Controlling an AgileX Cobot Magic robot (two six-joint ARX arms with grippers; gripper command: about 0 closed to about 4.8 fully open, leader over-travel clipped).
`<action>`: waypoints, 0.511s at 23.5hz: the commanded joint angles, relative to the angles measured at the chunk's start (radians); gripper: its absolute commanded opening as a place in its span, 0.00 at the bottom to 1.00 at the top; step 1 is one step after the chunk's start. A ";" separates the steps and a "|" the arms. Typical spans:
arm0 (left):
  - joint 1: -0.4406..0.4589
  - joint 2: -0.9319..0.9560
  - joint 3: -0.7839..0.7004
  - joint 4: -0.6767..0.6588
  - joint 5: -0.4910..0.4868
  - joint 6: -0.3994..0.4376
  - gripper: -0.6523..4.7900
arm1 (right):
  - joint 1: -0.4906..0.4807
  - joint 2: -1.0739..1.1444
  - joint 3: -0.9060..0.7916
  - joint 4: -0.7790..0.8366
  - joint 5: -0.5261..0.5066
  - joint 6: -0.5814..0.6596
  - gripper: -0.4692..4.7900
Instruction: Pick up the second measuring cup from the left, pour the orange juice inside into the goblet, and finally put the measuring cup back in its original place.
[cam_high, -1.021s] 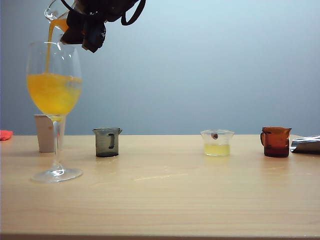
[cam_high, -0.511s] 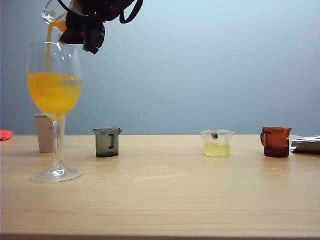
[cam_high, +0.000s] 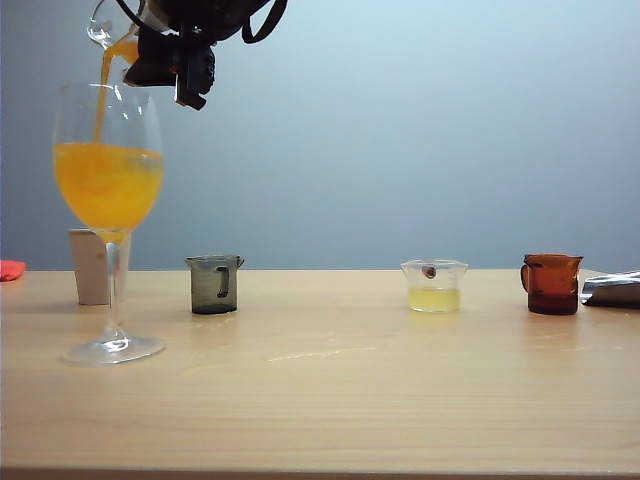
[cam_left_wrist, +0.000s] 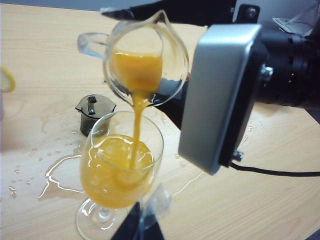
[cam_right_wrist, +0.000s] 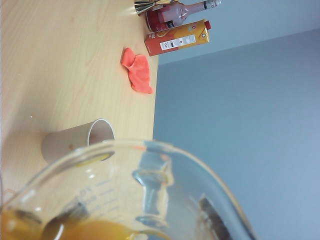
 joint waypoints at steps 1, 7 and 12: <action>-0.001 -0.001 0.002 0.006 0.004 0.003 0.11 | 0.002 -0.008 0.009 0.035 -0.001 -0.064 0.08; -0.001 -0.001 0.002 0.006 0.001 0.000 0.11 | 0.002 -0.008 0.009 0.040 0.000 -0.118 0.08; -0.001 -0.001 0.002 0.005 -0.022 0.000 0.11 | 0.002 -0.008 0.009 0.047 0.014 -0.181 0.08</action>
